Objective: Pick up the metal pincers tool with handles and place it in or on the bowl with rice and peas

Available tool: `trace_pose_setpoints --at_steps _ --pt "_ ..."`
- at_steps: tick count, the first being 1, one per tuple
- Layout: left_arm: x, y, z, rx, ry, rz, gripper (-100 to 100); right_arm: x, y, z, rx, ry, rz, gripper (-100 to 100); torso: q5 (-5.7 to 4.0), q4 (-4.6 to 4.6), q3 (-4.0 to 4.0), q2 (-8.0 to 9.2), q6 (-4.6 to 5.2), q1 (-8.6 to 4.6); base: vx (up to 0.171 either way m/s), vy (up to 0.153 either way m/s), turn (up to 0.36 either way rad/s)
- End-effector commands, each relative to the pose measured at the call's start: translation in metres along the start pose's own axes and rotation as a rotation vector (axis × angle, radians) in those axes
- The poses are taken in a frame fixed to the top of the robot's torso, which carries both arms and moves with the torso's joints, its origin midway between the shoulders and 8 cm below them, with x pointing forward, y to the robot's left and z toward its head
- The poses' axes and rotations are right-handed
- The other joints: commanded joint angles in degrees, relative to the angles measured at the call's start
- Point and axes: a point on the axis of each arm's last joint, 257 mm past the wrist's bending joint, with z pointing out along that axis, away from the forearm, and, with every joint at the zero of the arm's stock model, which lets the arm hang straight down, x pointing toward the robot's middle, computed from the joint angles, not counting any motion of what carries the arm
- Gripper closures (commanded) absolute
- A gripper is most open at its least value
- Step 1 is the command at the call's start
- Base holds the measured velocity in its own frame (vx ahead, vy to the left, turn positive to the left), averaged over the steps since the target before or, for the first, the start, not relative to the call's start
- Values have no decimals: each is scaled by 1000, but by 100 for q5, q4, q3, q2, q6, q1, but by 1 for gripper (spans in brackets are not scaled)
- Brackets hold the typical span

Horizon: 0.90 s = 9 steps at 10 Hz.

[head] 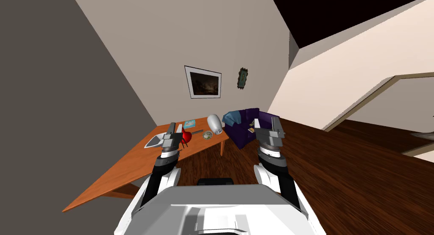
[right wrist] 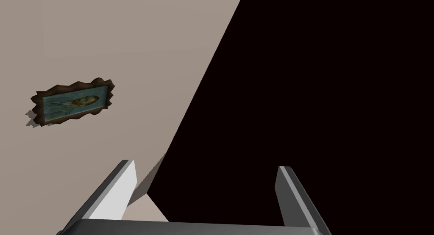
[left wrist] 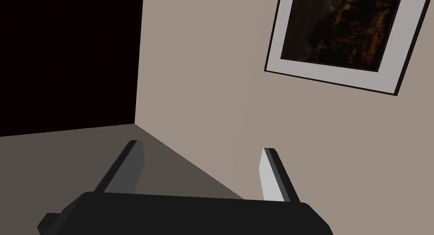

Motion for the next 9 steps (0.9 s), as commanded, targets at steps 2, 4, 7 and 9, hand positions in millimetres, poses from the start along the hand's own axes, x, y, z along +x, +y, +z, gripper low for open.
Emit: trace_pose_setpoints --at_steps 2,4,7,9 --pt "7 11 -5 -20 66 43 -100 0 0 0 0 0 0 0 0 0 0 0 0 -1 2 -13 25" --pt "10 28 -12 -51 113 91 -100 0 0 0 0 0 0 0 -1 0 -1 -1 0 -6 4 -27 42" --pt "10 62 -28 -119 164 178 -100 0 0 0 0 0 0 0 -4 -1 -3 -4 0 -19 7 -54 63" --pt "8 88 -42 -174 190 243 -100 0 0 0 0 0 0 0 -5 -1 0 0 -1 -23 -3 -66 67"
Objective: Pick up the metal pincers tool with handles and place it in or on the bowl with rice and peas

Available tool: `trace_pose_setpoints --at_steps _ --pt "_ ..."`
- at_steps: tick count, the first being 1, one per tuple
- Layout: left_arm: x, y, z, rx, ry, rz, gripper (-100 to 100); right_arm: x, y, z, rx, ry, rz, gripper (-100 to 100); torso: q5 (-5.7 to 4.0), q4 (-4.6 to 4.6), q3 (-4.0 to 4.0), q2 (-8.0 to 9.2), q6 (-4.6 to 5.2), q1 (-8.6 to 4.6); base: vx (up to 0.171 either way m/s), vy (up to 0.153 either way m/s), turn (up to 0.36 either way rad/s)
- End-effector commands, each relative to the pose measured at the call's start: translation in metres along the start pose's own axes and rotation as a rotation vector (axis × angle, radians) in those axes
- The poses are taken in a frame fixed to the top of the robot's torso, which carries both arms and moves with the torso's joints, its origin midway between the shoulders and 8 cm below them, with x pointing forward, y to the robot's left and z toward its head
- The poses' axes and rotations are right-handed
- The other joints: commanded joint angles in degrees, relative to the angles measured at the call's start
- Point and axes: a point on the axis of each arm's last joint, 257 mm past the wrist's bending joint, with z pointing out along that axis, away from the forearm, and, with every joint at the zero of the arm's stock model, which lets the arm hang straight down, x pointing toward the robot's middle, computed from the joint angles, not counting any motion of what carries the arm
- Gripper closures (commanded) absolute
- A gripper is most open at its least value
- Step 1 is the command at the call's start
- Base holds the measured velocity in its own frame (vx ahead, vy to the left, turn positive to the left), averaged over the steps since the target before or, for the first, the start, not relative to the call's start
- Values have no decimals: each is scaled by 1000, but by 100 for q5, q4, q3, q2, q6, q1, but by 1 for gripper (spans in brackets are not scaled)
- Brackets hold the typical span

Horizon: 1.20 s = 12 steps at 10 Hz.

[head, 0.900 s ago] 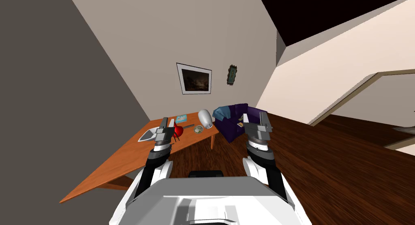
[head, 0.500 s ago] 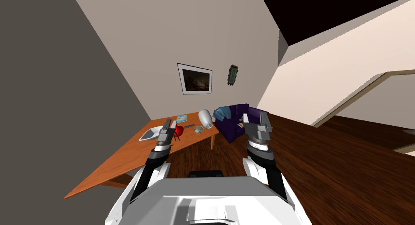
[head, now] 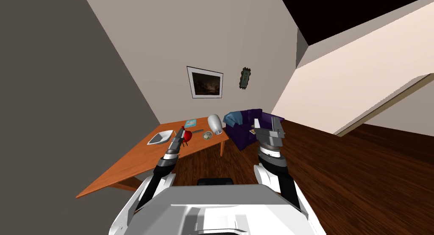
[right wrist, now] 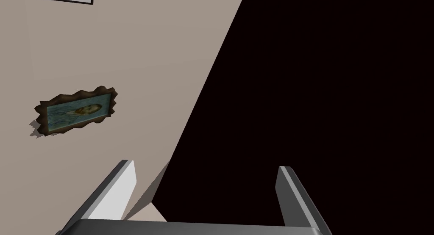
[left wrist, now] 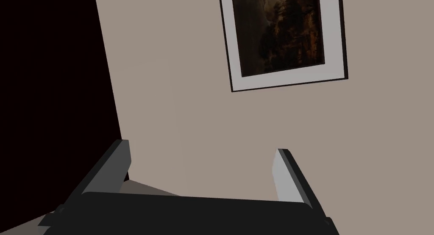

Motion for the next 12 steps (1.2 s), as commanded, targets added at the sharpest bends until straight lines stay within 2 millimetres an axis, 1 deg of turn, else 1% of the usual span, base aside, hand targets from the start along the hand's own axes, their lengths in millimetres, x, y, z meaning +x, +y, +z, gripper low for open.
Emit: trace_pose_setpoints --at_steps 1,2,6,7,8,10,11,12 --pt "5 21 -6 -44 20 55 -100 0 0 0 0 0 0 0 0 0 0 0 0 0 2 -75 104" --pt "6 24 -8 -51 22 54 -100 0 0 0 0 0 0 0 0 0 -1 -2 0 -3 1 -61 31" --pt "13 84 -37 -181 68 185 -100 0 0 0 0 0 0 0 -1 0 0 1 0 -8 -1 -74 85" --pt "13 94 -43 -203 77 219 -100 0 0 0 0 0 0 0 -2 0 0 -1 0 -9 8 -83 96" --pt "14 99 -46 -215 80 218 -100 0 0 0 0 0 0 0 -2 -1 -2 -4 0 -7 8 -61 36" --pt "17 125 -62 -273 104 286 -100 0 0 0 0 0 0 0 1 -1 -3 -6 1 7 11 -44 66" --pt "17 127 -64 -278 106 285 -100 0 0 0 0 0 0 0 1 -1 -4 -7 0 6 8 -43 51" --pt "18 141 -73 -308 119 319 -100 0 0 0 0 0 0 0 1 -1 -4 -7 2 8 8 -36 58"
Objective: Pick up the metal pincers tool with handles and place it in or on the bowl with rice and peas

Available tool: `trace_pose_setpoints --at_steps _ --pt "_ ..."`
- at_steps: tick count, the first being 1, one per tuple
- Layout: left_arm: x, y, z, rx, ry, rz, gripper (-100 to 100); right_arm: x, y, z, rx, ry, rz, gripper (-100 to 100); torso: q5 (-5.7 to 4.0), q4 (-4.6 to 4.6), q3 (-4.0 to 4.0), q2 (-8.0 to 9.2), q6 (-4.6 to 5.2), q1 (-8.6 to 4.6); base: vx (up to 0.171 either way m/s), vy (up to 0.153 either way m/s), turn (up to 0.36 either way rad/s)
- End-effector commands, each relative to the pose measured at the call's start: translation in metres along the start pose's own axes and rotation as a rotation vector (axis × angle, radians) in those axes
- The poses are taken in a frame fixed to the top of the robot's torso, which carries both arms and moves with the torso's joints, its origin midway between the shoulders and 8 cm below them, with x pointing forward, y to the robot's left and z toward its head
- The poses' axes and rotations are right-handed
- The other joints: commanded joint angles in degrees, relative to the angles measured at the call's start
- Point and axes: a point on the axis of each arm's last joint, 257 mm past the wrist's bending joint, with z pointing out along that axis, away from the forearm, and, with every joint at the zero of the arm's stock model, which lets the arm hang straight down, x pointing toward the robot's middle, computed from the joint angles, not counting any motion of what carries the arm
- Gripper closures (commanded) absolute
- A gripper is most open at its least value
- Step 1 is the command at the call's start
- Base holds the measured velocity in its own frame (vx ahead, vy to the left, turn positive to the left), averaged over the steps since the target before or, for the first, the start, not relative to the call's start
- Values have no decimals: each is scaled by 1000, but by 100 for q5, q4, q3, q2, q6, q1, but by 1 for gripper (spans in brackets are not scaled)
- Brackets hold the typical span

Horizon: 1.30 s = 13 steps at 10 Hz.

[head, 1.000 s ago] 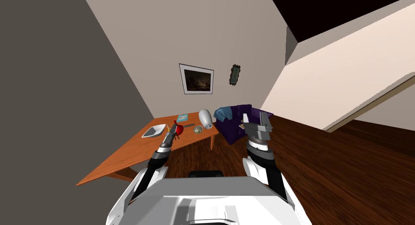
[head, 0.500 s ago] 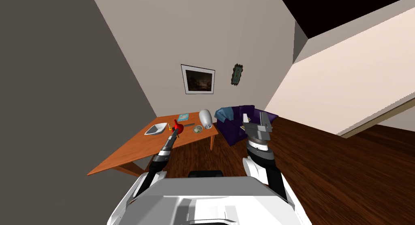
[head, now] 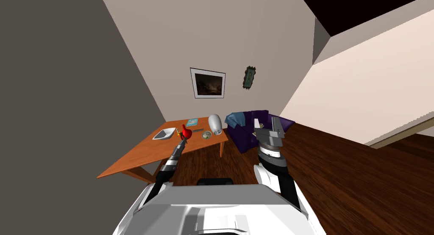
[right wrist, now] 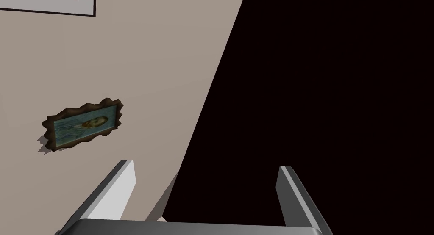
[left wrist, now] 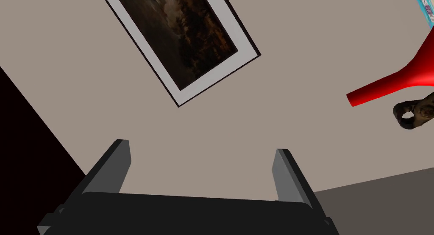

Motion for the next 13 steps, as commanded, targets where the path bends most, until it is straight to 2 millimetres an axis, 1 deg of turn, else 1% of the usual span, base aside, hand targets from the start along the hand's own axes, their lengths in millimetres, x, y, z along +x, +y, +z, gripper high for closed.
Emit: trace_pose_setpoints --at_steps 1,2,5,6,7,8,9,10,11,13 --pt "8 19 -5 -42 18 54 -100 0 0 0 0 0 0 0 0 0 0 0 0 0 20 -38 92" --pt "9 21 -6 -45 20 54 -100 0 0 0 0 0 0 0 0 0 -2 -3 0 0 18 -28 27" --pt "25 57 -15 -116 56 153 -100 0 0 0 0 0 0 0 2 -2 -5 -8 1 8 33 -15 63" --pt "27 60 -17 -123 61 157 -100 0 0 0 0 0 0 0 2 -3 -8 -14 0 10 35 -5 24" --pt "33 71 -20 -145 75 193 -100 0 0 0 0 0 0 0 2 -2 -7 -12 2 13 33 10 31" --pt "36 78 -19 -153 81 223 -100 0 0 0 0 0 0 0 3 -2 -6 -12 1 18 49 22 53" --pt "39 83 -23 -166 91 228 -100 0 0 0 0 0 0 0 5 -3 -9 -16 1 23 40 13 18" --pt "45 94 -26 -185 106 264 -100 0 0 0 0 0 0 0 4 -3 -8 -13 1 20 41 21 34" --pt "48 99 -24 -189 111 292 -100 0 0 0 0 0 0 0 4 -3 -8 -13 1 23 64 42 44" --pt "57 112 -29 -214 136 335 -100 0 0 0 0 0 0 0 5 -4 -11 -19 2 26 56 31 21"
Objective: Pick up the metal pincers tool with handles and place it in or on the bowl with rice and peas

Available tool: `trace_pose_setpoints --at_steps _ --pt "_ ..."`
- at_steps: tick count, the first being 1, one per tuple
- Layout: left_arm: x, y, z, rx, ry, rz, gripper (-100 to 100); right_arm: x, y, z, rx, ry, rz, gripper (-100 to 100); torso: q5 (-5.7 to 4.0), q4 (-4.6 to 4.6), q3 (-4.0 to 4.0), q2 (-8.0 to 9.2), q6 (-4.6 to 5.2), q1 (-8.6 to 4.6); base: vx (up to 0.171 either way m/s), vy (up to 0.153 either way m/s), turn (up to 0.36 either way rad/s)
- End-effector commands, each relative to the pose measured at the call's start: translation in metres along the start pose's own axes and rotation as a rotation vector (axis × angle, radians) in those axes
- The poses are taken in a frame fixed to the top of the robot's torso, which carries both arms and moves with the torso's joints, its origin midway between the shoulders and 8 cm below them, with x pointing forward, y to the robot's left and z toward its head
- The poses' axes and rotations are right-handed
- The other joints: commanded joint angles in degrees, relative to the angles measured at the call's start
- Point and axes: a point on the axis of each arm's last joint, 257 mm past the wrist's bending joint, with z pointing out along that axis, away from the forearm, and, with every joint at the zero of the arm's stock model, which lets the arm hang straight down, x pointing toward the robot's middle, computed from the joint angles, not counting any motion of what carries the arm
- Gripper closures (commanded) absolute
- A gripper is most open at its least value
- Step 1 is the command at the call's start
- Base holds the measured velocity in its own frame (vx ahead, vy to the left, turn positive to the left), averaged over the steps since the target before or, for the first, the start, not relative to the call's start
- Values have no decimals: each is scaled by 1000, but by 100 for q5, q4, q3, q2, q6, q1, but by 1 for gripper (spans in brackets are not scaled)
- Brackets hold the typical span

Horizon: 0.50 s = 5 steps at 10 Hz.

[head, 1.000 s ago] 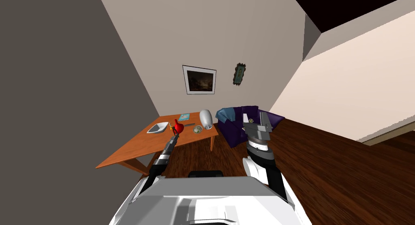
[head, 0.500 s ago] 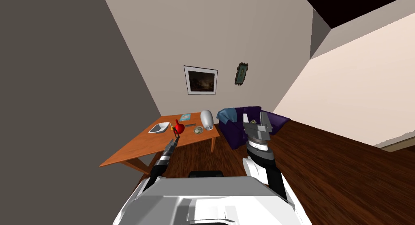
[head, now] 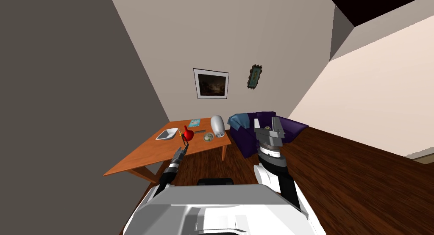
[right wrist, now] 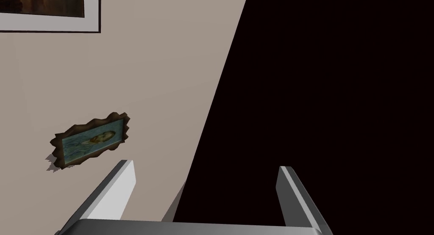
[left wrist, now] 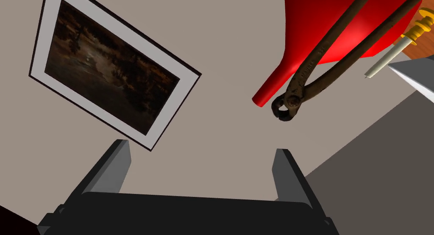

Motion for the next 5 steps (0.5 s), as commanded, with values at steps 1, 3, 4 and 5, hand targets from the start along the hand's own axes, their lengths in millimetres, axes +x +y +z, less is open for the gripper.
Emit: trace_pose_setpoints --at_steps 1,3,4,5 --pt "9 8 2 -15 14 53 -100 0 0 0 0 0 0 0 0 0 0 0 0 0 78 43 40" --pt "22 18 0 -35 40 93 -100 0 0 0 0 0 0 0 1 -1 -1 -1 0 1 55 41 11" --pt "26 21 3 -40 48 124 -100 0 0 0 0 0 0 0 1 0 1 2 0 4 71 63 31" --pt "29 23 2 -45 54 127 -100 0 0 0 0 0 0 0 2 0 -2 -3 0 10 59 50 7"
